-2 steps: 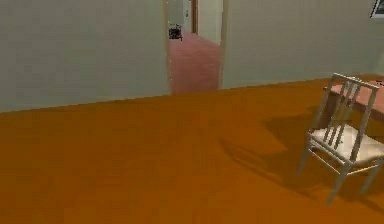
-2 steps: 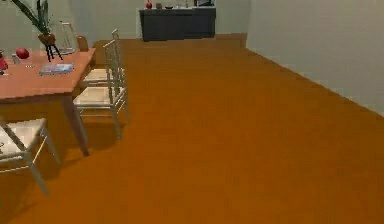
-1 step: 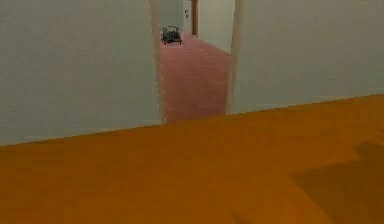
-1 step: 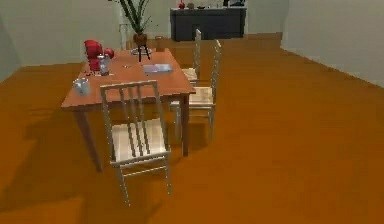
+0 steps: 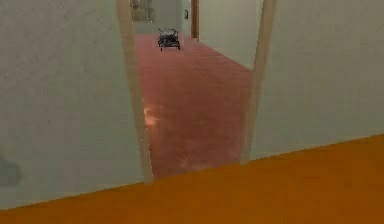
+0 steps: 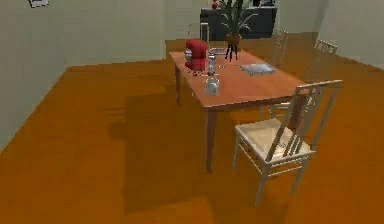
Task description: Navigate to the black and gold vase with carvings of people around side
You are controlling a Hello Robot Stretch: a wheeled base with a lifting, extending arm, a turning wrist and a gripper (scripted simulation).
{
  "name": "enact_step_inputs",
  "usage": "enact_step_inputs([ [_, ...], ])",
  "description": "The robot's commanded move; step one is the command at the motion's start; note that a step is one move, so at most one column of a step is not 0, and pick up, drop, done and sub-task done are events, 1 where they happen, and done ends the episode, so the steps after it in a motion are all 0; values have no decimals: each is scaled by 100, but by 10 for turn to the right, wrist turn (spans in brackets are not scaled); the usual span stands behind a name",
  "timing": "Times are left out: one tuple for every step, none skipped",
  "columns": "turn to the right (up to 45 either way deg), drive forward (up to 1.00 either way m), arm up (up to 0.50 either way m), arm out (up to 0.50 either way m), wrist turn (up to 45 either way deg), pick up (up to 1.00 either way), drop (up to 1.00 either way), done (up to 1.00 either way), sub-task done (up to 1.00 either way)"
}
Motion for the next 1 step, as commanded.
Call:
enact_step_inputs([
  [0, 100, 0, 0, 0, 0, 0, 0, 0],
])
